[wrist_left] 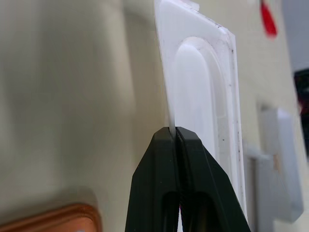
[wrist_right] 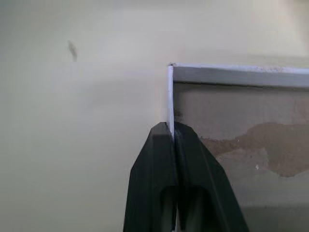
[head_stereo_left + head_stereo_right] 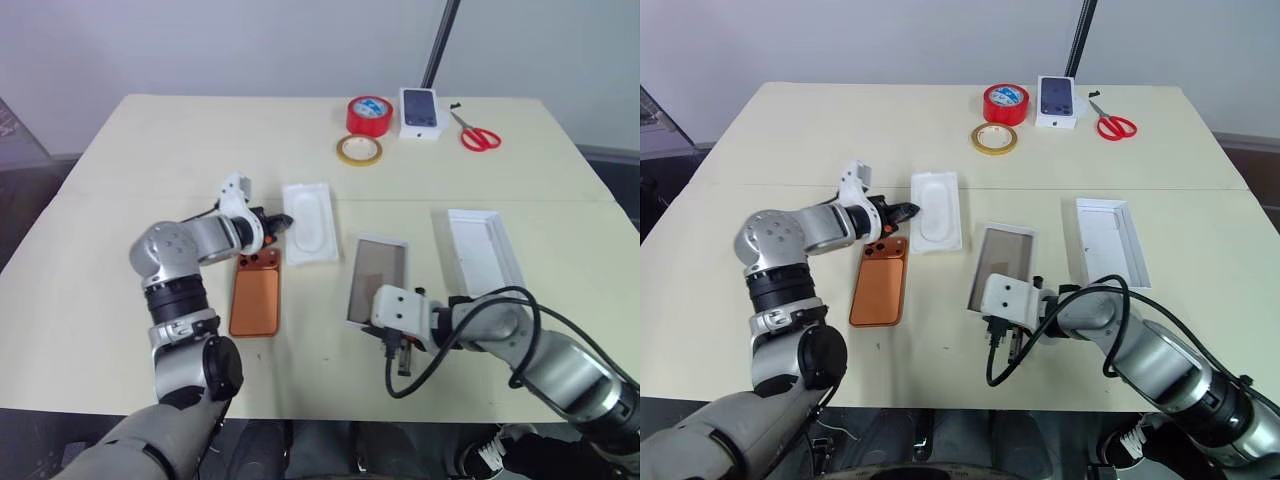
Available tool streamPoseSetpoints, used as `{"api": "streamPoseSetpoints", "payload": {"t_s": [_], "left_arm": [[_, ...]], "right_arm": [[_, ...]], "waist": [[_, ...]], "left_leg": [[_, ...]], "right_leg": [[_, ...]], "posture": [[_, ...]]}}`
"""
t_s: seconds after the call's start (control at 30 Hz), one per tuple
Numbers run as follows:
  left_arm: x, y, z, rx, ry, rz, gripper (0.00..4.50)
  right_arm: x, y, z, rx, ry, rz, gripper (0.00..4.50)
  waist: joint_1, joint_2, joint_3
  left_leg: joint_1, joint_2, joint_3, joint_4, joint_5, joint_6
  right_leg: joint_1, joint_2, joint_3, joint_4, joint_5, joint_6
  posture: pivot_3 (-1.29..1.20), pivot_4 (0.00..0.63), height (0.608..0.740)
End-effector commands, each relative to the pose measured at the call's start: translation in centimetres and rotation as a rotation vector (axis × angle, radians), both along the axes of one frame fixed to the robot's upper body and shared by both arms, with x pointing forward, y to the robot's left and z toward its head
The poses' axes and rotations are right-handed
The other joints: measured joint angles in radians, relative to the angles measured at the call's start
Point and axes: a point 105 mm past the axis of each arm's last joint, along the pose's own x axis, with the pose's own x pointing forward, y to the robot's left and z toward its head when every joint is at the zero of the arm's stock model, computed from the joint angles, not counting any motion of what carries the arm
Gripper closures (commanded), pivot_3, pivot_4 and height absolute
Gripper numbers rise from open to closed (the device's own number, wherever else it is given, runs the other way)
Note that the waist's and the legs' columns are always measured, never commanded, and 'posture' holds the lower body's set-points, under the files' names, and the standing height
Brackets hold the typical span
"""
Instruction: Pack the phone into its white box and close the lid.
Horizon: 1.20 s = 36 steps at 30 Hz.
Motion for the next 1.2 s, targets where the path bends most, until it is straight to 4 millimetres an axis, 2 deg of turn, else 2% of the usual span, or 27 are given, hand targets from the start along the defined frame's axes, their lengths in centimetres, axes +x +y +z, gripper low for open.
{"api": "streamPoseSetpoints", "payload": {"t_s": [0.03,0.13,0.27,0.37,0.47,0.57,0.6,0.67,0.8,1.2], "left_arm": [[-0.2,1.7,2.6,-0.003,-0.073,0.030,4.50],[-0.8,2.5,3.0,-0.002,-0.075,0.035,4.50],[-1.6,2.5,3.3,-0.013,-0.075,0.027,4.50],[-2.0,1.7,3.3,-0.010,-0.089,0.009,4.50],[-2.5,0.3,3.1,-0.005,-0.101,-0.030,4.50],[-3.1,-1.1,2.6,0.005,-0.101,-0.075,4.50],[-3.3,-1.6,2.3,0.013,-0.098,-0.093,4.50],[-3.9,-2.7,1.5,0.052,-0.087,-0.130,4.50],[-4.6,-3.8,0.6,0.074,-0.071,-0.166,4.50],[-6.1,-5.4,-1.0,0.109,-0.037,-0.225,4.50]], "right_arm": [[0.5,1.9,0.4,0.006,-0.070,0.084,4.43],[1.5,3.1,0.1,0.002,-0.108,0.116,4.43],[2.9,4.4,0.2,0.004,-0.154,0.161,4.43],[3.0,4.7,0.8,0.037,-0.133,0.165,3.71],[2.7,4.3,2.4,0.104,-0.127,0.158,2.26],[2.9,2.5,4.4,0.151,-0.144,0.093,0.55],[2.8,1.4,4.9,0.154,-0.139,0.067,0.16],[2.6,-0.9,5.4,0.129,-0.138,0.017,0.16],[2.8,-3.0,5.8,0.119,-0.145,-0.056,0.16],[4.1,-4.3,5.9,0.127,-0.191,-0.134,0.16]], "waist": [[0.000,0.000,0.000],[0.002,0.000,0.000],[0.003,-0.001,0.000],[0.003,-0.001,0.000],[0.002,-0.001,0.000],[0.003,-0.001,0.000],[0.004,-0.001,0.000],[0.007,-0.001,0.000],[0.001,-0.001,0.000],[0.005,-0.001,0.000]], "left_leg": [[0.000,0.000,0.000,0.000,0.000,0.000],[0.000,0.000,0.000,0.000,0.000,-0.001],[0.000,-0.001,0.000,0.000,0.000,-0.001],[0.000,-0.001,0.000,0.000,0.000,-0.001],[0.000,-0.001,0.000,0.000,0.000,-0.001],[-0.001,-0.001,0.000,0.000,0.000,-0.001],[0.000,-0.001,0.000,0.000,0.000,-0.001],[-0.001,-0.001,0.000,0.000,0.000,-0.001],[0.000,-0.001,0.000,0.000,-0.003,0.005],[0.000,-0.001,0.000,0.000,-0.003,0.005]], "right_leg": [[0.000,0.000,0.000,0.000,0.000,0.000],[0.000,0.000,0.000,0.000,0.000,0.000],[0.000,-0.001,-0.001,0.000,0.000,0.000],[-0.001,-0.001,-0.001,0.001,0.000,0.000],[-0.001,-0.001,-0.001,0.001,0.000,0.000],[0.000,-0.001,0.000,0.001,0.000,0.000],[0.000,-0.001,0.000,0.001,0.000,0.000],[0.000,-0.002,-0.001,0.000,0.000,0.000],[0.000,-0.001,0.000,0.000,0.000,0.000],[0.000,-0.001,0.000,0.000,0.000,0.000]], "posture": [[0.00,0.150,0.709],[0.00,0.150,0.709],[0.00,0.150,0.709],[0.00,0.150,0.709],[0.00,0.150,0.709],[0.00,0.150,0.709],[0.00,0.150,0.709],[0.00,0.150,0.709],[0.00,0.150,0.709],[0.00,0.150,0.709]]}}
